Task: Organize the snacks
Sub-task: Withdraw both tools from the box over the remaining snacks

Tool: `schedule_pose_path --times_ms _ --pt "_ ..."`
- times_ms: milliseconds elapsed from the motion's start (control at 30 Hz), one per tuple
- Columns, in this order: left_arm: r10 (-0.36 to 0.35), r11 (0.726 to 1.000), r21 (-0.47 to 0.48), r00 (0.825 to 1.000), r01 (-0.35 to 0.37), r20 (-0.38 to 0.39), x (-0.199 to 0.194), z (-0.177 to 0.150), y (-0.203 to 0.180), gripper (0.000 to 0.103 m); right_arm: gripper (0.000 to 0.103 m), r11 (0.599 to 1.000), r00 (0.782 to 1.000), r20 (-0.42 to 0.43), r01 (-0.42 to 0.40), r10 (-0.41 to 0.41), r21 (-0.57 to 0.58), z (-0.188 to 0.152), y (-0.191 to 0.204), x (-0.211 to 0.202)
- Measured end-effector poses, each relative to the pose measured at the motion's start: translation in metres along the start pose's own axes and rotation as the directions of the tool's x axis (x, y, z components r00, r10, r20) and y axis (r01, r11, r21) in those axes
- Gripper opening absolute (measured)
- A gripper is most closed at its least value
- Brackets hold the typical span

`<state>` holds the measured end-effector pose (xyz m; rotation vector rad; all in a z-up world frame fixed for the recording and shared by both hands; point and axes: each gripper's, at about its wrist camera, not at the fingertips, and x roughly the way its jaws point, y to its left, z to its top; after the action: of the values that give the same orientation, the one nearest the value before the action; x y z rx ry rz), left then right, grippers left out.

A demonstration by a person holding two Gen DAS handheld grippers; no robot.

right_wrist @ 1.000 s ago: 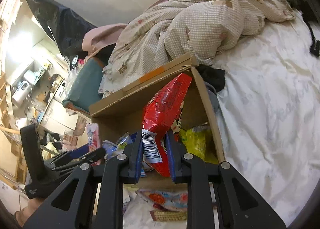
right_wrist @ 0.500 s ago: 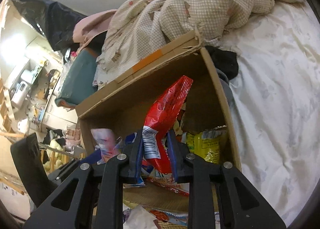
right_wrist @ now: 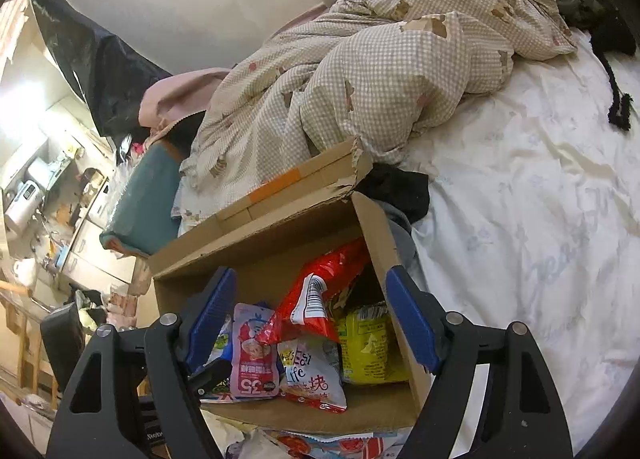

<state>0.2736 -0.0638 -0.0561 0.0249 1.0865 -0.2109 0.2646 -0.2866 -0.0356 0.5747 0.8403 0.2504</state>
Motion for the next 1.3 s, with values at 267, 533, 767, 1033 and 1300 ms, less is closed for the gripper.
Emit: schedule_pose_path --times_ms 267,533,767,1033,1300 --pt "-0.024 0.999 -0.034 0.999 0.025 0.026 -0.009 0.001 0.006 0.081 0.08 1.0 1.0 -0.006 -0.01 0.01 0.028 -0.001 -0.004 0.0" --pt "-0.026 0.998 -0.05 0.999 0.028 0.045 -0.03 -0.008 0.014 0.081 0.08 1.0 1.0 -0.03 0.002 -0.002 0.022 -0.014 -0.001 -0.012" --pt "-0.011 0.999 -0.047 0.999 0.013 0.035 -0.048 -0.036 0.026 0.081 0.08 1.0 0.998 -0.052 0.019 -0.018 0.012 -0.037 -0.001 -0.031" --pt "-0.009 0.995 -0.097 1.0 0.01 0.003 -0.064 -0.073 0.053 0.081 0.08 1.0 0.996 -0.093 0.006 -0.004 0.023 -0.077 0.003 -0.053" --pt "0.038 0.993 -0.113 0.999 -0.038 -0.002 -0.075 -0.096 0.07 0.081 0.08 1.0 0.994 -0.11 0.008 -0.01 -0.02 -0.104 0.013 -0.07"
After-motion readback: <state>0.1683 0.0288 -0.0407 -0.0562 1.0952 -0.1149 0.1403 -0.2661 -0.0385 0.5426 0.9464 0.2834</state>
